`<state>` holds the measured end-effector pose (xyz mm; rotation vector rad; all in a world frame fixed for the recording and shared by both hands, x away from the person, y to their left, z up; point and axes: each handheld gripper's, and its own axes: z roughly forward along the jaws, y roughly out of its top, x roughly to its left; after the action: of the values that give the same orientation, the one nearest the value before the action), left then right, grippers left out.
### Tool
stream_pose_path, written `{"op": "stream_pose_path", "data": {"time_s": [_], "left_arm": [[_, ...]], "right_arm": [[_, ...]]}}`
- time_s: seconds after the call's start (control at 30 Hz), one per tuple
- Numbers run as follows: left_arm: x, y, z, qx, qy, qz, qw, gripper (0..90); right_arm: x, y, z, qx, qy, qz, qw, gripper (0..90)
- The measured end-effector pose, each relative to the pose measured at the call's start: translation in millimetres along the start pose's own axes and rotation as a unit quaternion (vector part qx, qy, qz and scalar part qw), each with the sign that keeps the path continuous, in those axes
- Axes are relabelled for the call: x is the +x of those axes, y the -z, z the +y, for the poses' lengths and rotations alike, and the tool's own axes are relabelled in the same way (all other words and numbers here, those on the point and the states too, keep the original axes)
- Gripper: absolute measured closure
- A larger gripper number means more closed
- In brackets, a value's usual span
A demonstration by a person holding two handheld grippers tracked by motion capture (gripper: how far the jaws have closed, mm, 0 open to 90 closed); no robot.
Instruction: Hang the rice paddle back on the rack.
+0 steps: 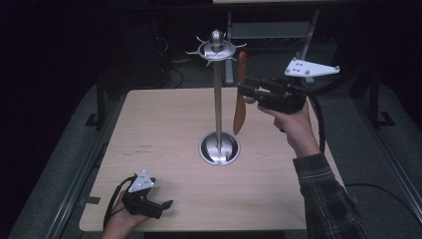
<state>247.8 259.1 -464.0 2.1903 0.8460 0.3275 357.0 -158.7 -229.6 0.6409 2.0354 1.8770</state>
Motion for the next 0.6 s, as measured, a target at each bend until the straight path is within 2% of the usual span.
{"op": "stream_pose_path", "data": {"time_s": [0.6], "left_arm": [[-0.4, 0.1, 0.0, -0.002, 0.001, -0.001, 1.0, 0.0]], "right_arm": [[1.4, -13.7, -0.3, 0.012, 0.006, -0.006, 0.9999, 64.3]]}}
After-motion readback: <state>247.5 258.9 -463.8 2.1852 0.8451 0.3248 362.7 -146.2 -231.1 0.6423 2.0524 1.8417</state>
